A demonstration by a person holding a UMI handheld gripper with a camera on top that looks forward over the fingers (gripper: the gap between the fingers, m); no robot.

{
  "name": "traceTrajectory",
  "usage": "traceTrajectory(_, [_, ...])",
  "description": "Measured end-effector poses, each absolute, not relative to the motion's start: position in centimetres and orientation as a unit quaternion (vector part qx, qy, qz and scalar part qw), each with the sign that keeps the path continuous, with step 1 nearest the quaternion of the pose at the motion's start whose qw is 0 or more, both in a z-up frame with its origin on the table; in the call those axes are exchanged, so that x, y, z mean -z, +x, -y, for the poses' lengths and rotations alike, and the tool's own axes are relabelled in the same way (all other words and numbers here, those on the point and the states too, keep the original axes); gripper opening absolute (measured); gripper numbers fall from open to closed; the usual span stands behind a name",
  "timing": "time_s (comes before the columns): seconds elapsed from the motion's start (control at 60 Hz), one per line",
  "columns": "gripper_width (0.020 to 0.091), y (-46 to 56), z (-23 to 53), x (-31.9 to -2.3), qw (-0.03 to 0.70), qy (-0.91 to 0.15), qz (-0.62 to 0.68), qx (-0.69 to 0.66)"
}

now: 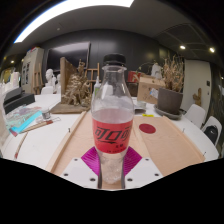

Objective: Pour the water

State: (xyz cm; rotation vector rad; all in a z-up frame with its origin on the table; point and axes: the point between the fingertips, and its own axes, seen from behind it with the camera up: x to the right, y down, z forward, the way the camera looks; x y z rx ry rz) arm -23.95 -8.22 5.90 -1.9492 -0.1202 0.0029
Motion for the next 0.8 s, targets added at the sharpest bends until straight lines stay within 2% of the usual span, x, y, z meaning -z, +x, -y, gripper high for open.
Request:
traceTrajectory(0.183, [0.0250,-22.8,8.0,-8.5,0.556,-0.824,0.093,0.046])
traceTrajectory(0.483, [0.0250,-11.2,0.3,-19.4,0.556,-0.784,0.162,0.222])
traceTrajectory(0.667, [0.0249,-7.0,-7.3,-24.4,0.530,-0.704,0.285,0.377])
traceTrajectory(0.8, [0.0249,-8.3,-11.7,-25.7,0.495,-0.605,0.406,0.474])
